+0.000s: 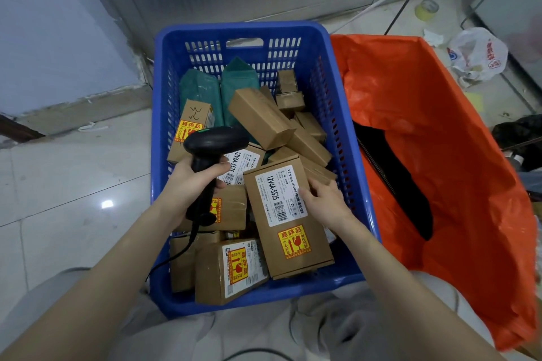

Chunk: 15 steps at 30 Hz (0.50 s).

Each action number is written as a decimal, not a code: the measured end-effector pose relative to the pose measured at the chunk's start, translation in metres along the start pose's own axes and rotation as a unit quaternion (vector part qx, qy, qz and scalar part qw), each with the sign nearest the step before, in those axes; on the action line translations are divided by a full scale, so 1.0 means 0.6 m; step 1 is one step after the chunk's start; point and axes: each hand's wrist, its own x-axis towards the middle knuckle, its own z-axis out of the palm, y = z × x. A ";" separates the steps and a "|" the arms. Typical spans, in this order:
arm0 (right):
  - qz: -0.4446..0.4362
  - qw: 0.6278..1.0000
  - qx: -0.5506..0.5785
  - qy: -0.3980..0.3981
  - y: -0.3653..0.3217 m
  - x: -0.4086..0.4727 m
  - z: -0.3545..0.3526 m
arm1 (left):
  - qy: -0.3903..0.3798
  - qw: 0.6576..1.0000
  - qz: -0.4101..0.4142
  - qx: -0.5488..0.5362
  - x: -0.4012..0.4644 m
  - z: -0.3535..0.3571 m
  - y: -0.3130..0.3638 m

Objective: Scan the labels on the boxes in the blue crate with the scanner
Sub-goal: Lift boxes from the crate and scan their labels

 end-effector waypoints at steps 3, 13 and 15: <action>-0.013 1.000 -0.017 0.023 -0.002 0.005 -0.008 | 0.010 1.000 0.008 0.007 -0.002 0.002 0.008; -0.137 0.983 0.002 0.125 -0.096 0.045 -0.056 | 0.045 0.998 0.039 0.037 0.034 -0.015 0.028; -0.158 0.979 -0.008 0.128 -0.115 0.055 -0.056 | 0.047 0.997 0.050 0.039 0.044 -0.014 0.035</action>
